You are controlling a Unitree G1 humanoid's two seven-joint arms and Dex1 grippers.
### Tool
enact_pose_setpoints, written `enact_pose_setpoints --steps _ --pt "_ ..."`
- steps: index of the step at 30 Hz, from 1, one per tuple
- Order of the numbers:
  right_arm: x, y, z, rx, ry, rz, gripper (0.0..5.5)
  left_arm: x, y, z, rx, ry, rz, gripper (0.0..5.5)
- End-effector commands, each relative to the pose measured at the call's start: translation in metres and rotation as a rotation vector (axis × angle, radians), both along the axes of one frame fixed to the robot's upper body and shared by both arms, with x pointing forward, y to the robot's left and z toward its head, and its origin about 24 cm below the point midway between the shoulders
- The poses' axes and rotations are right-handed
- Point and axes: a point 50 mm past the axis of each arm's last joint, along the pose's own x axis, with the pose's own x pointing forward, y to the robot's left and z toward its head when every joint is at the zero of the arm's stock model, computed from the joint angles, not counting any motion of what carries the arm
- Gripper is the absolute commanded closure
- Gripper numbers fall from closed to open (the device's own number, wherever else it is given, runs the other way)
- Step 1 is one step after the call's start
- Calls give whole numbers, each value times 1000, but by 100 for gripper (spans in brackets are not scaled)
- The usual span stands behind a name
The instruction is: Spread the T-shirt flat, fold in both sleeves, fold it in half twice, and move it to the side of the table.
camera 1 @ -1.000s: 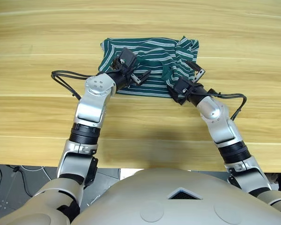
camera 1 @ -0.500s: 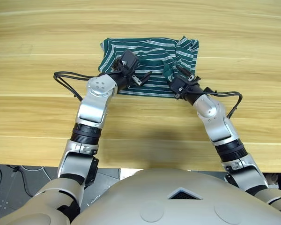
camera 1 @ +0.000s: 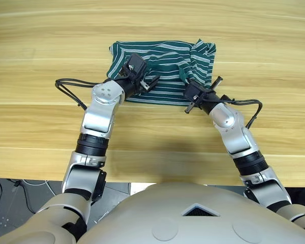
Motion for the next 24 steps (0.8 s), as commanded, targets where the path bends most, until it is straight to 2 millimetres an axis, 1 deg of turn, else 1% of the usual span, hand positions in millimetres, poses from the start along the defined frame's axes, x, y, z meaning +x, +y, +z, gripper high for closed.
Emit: enact_pose_setpoints --steps 1,5,9,15,18,22,24 --pt "1 -2 0 7 1 -10 550 1 3 -1 11 -3 3 231" --pt "0 -2 -1 3 2 -3 550 -3 1 -9 41 11 -14 284" --pt "-2 -2 -3 -4 6 -2 550 -4 0 -11 41 13 -19 355" --pt "-3 -1 -6 -11 10 -2 550 -4 1 -14 47 3 -17 435" --pt "-5 -2 -8 -18 15 0 550 -6 0 -16 49 3 -27 490" --pt "-6 -2 -11 -27 20 5 550 -8 -1 -18 46 5 -39 538" --pt "-6 -2 -12 -28 21 5 550 -9 -2 -17 38 1 -45 547"
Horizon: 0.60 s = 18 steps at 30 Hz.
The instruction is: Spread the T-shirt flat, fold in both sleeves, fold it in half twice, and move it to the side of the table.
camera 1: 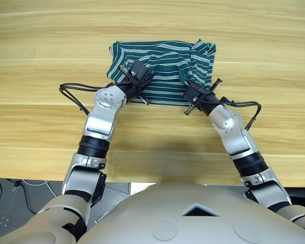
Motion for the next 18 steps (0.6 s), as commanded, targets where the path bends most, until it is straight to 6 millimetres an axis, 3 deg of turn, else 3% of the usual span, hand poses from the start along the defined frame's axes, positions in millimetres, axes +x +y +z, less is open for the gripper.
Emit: enact_pose_setpoints --steps 1,5,8,14,18 --pt "-1 -3 -4 -20 8 -2 550 -3 0 -1 5 -1 -16 547" --pt "6 -10 3 -15 -21 -26 550 -2 3 4 -11 -23 -25 547" --pt "19 -22 19 17 -89 -69 550 2 9 15 -32 -62 -4 547" --pt "41 -50 63 79 -246 -116 550 23 31 81 -110 -275 65 547" --pt "54 -68 107 145 -339 -92 550 37 42 131 -121 -382 56 547"
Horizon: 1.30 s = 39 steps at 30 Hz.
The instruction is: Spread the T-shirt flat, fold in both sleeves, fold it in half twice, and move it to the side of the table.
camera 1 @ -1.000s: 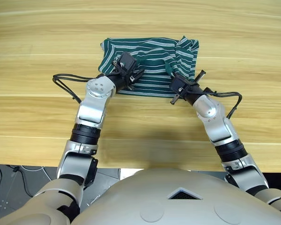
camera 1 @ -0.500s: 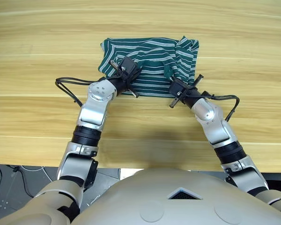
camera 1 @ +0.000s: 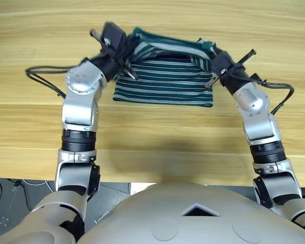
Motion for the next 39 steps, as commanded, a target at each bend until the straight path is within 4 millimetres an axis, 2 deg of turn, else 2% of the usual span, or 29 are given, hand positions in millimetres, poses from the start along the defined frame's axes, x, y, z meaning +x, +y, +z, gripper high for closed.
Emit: enact_pose_setpoints --steps 1,4,8,13,15,18,21,24,29,31,34,37,39 --pt "15 -21 54 40 -119 39 550 15 14 54 32 -116 -6 547" --pt "26 -28 103 87 -197 102 550 21 13 86 81 -154 -88 547" --pt "39 -27 173 107 -333 168 550 34 4 123 135 -178 -171 547" --pt "44 -24 238 135 -432 220 550 41 -20 165 175 -221 -252 547" --pt "47 -25 261 147 -458 222 550 46 -25 188 167 -254 -247 547" --pt "68 -32 284 134 -469 153 550 66 -29 213 212 -311 -156 547" --pt "96 -42 280 89 -432 3 550 93 -30 215 254 -314 -19 547" --pt "112 -51 267 -2 -440 -175 550 109 -27 208 281 -320 129 547" --pt "123 -49 252 -124 -473 -315 550 117 -27 203 328 -367 249 547" --pt "125 -47 248 -140 -470 -328 550 117 -28 199 357 -370 239 547" --pt "128 -50 228 -187 -403 -299 550 118 -25 187 400 -349 194 547" --pt "129 -57 190 -207 -273 -203 550 117 -13 155 454 -278 99 547" --pt "121 -65 148 -190 -102 -48 550 106 0 108 511 -202 -60 547"
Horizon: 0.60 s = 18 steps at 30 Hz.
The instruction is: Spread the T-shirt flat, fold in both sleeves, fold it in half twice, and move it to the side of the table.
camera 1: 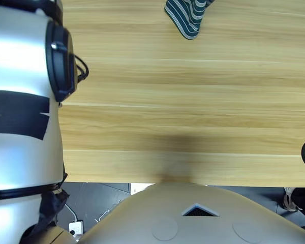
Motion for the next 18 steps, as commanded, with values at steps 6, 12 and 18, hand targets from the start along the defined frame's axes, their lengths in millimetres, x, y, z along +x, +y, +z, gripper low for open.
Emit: enact_pose_setpoints --steps 6,12,18 --pt "-88 -49 -108 56 653 591 550 -136 42 -165 255 491 -507 547" --pt "-124 -89 -108 259 760 596 550 -172 71 -152 210 511 -446 547" --pt "-206 -56 -161 150 1193 789 550 -231 55 -149 327 547 -563 547"
